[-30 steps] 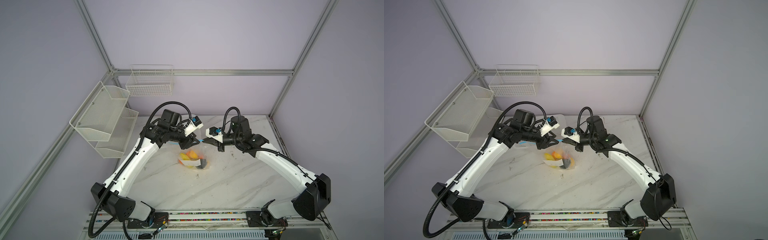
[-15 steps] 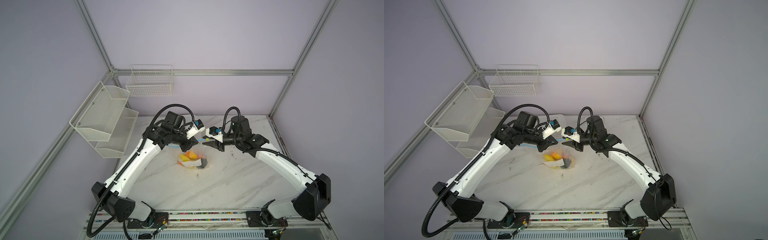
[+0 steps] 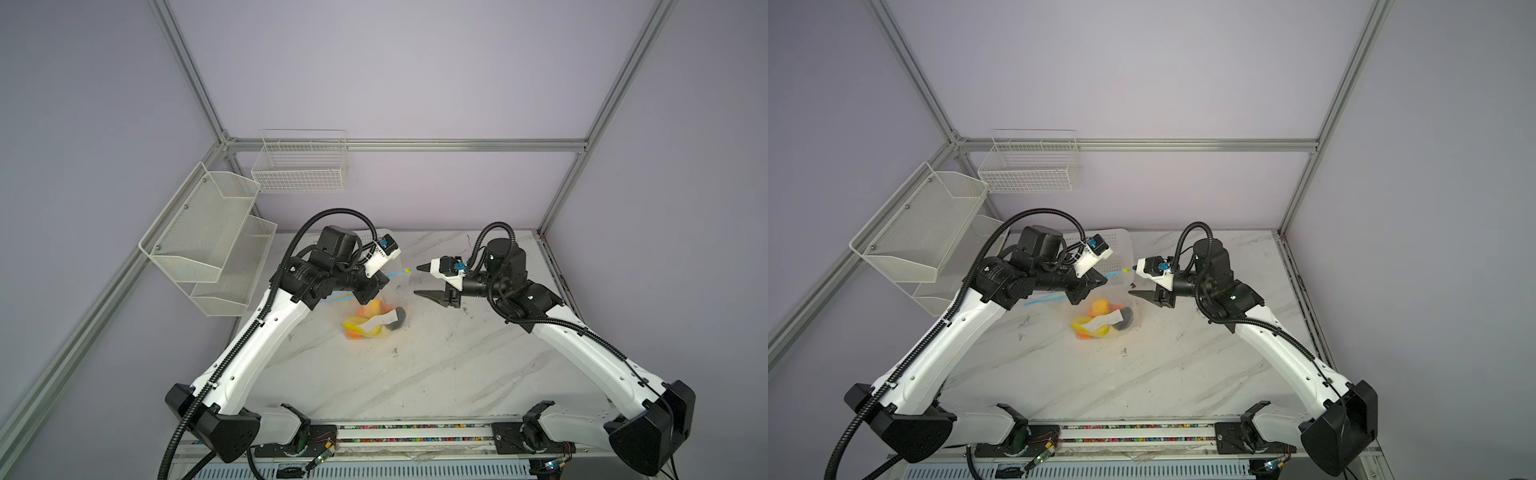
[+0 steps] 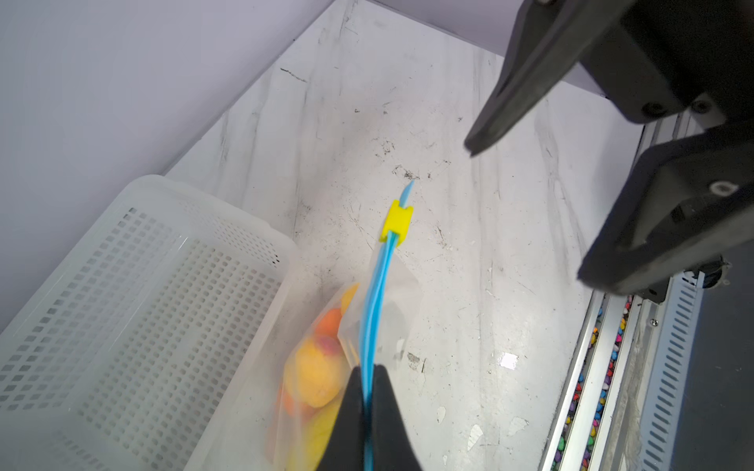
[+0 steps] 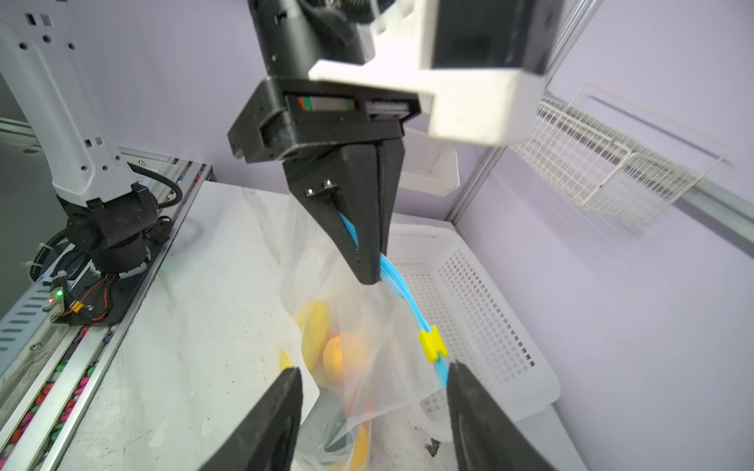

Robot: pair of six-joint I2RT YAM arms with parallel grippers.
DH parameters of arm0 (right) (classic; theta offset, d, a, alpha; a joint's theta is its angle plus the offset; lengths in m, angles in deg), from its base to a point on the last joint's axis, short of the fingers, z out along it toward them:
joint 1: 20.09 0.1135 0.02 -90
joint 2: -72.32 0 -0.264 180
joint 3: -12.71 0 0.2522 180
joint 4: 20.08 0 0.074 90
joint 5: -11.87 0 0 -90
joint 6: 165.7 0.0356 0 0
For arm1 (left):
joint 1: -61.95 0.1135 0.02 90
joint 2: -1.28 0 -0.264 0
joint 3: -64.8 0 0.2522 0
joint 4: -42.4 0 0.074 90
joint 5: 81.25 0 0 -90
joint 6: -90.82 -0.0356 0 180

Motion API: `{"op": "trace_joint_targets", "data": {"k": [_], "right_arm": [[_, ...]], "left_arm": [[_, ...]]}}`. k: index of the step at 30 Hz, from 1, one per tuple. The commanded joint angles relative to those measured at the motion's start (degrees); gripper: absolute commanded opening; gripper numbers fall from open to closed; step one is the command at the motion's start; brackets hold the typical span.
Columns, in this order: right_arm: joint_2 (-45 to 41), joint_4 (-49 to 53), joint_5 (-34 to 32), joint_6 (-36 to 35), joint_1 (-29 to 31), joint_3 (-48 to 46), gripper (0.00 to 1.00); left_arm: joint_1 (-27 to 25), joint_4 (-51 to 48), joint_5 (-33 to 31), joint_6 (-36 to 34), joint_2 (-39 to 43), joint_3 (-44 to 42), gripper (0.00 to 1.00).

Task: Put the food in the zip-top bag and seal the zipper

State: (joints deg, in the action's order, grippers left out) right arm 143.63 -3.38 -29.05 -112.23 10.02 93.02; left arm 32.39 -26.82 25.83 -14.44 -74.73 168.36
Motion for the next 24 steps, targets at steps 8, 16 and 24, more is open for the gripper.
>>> {"op": "trace_joint_targets", "data": {"k": [8, 16, 24], "right_arm": [[12.8, -11.7, 18.8, 5.2, -7.1, -0.7, 0.47], [17.0, -30.4, 23.9, 16.2, -6.9, -4.6, 0.45], [18.0, -38.4, 22.1, 19.8, -4.8, -4.5, 0.47]], "left_arm": [[0.0, 9.2, -0.1, 3.7, 6.4, -8.8, 0.0], [0.0, 9.8, 0.9, 3.2, 6.3, -9.3, 0.0], [-0.1, 9.9, 1.2, 2.8, 6.3, -9.4, 0.0]]}}
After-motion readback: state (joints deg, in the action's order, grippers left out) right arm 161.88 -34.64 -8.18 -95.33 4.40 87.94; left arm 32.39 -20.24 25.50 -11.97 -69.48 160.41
